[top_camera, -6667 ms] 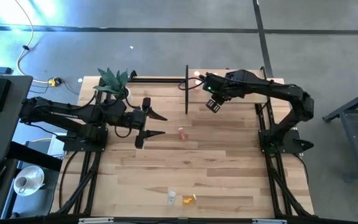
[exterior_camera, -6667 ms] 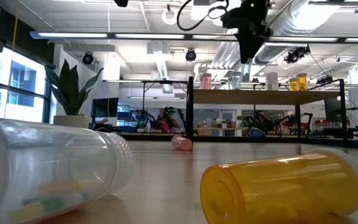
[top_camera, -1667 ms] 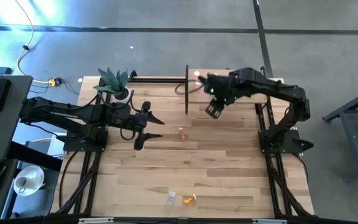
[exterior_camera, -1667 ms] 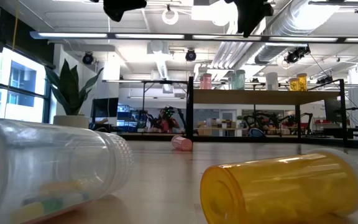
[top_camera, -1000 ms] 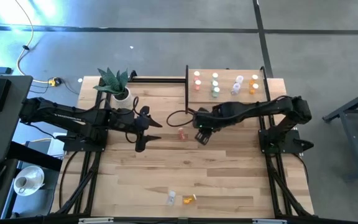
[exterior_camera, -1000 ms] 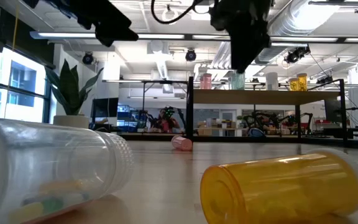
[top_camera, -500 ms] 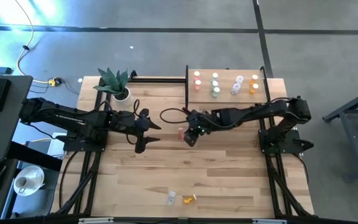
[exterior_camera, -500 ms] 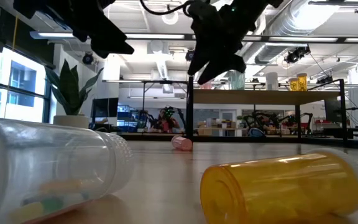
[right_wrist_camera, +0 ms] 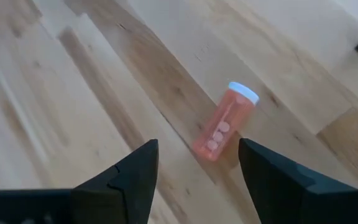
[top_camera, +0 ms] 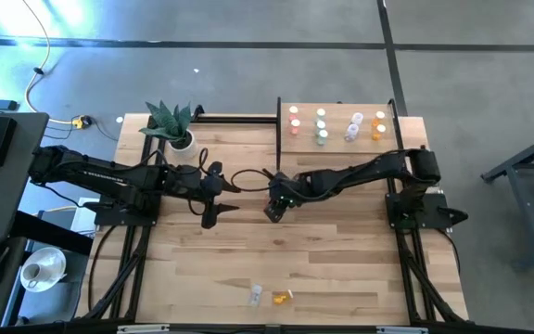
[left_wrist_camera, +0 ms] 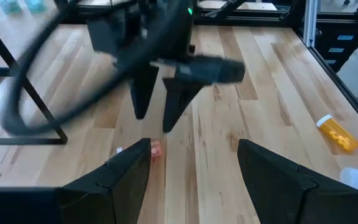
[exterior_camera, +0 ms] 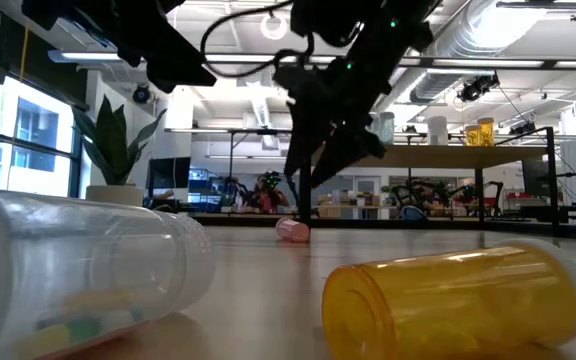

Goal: Pick and place medicine bottles onto shelf by color
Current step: Put the red pill bottle on the shelf aligned with the other red pill bottles

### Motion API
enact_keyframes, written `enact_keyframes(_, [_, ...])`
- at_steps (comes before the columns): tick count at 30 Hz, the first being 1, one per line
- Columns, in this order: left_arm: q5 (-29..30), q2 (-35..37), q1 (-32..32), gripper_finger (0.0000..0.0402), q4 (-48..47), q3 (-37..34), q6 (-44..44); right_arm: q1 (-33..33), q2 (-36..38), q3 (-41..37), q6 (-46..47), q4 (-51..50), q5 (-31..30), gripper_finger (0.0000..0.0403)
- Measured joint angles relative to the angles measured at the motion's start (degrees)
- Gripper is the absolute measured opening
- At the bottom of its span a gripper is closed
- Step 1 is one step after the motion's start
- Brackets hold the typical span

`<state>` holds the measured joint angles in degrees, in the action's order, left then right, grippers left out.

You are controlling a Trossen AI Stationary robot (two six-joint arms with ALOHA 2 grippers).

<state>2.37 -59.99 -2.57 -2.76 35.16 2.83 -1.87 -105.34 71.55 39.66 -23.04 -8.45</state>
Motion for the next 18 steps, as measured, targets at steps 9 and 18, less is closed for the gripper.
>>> enact_keyframes(9, [0.0, 0.0, 0.0, 0.0231, -0.19, 0.0, 0.0, 0.0, -4.96, 0.07, -0.02, 4.0, -2.47, 0.0211])
enact_keyframes(18, [-0.02, 0.0, 0.0, 0.0231, -0.31, 0.0, 0.0, 0.79, -8.18, 0.09, -1.07, 5.11, -4.59, 0.0211])
